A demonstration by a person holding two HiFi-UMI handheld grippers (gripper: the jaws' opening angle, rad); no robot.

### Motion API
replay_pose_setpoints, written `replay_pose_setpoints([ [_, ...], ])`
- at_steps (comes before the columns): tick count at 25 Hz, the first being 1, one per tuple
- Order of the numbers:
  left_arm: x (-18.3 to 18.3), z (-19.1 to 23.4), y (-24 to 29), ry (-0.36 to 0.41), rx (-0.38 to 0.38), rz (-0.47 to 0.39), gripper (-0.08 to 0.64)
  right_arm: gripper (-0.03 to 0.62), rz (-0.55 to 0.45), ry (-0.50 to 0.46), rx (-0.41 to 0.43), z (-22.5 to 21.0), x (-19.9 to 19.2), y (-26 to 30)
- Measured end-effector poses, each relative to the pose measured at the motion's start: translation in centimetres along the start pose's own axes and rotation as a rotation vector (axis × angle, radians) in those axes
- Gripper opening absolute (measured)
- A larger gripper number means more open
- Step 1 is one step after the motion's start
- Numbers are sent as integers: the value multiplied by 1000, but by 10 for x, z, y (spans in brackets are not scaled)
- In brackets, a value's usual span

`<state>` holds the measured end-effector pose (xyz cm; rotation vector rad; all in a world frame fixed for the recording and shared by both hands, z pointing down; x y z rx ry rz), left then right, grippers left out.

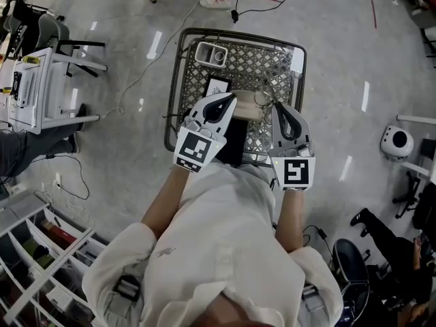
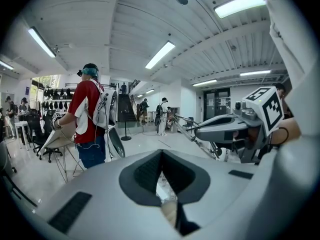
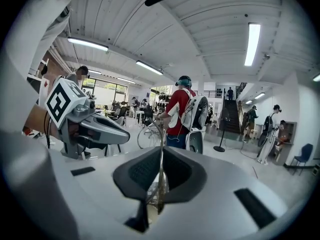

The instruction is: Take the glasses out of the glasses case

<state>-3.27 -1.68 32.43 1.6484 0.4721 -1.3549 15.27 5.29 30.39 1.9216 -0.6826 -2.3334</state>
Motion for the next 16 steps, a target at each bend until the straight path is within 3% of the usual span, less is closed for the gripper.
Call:
replay_pose_setpoints([
  [16, 1, 2, 11, -13, 22, 12, 12, 20, 11, -1, 28, -11, 0, 13],
])
Point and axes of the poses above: the fingertips, and each gripper's own axes: y forward along the fingers, z to its left, x out of its top, the point moved 9 cm from there along -y, backward along the fingers, and after that the axes turned 8 degrees about z, right-handed, at the moved point
